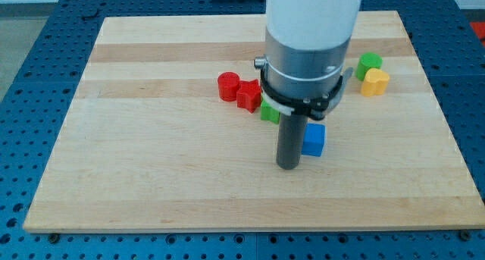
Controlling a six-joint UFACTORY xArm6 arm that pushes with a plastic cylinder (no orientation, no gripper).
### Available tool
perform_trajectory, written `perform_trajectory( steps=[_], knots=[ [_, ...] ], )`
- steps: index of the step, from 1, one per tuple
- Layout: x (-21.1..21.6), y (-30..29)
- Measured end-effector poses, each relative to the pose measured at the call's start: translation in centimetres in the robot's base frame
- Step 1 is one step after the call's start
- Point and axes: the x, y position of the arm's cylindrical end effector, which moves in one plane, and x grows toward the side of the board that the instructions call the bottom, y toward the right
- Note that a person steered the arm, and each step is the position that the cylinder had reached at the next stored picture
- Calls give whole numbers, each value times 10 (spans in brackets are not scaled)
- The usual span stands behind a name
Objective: Move the blue cube to the center right
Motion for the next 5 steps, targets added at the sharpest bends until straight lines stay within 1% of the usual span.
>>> perform_trajectory(
  steps=[1, 2, 5],
  knots=[
    [-30, 37],
    [-42, 80],
    [-53, 100]
  ],
)
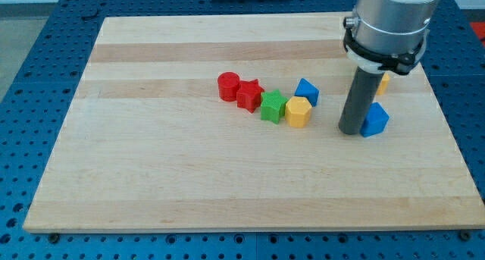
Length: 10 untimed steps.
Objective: Move the blue cube to the center right
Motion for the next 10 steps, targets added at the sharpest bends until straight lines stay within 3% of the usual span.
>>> perform_trajectory(
  steps=[2, 5, 7, 8, 9, 10],
  knots=[
    [-24, 43],
    [15, 45],
    [-15, 73],
    [-20, 74],
    [1, 66],
    [14, 20]
  ],
)
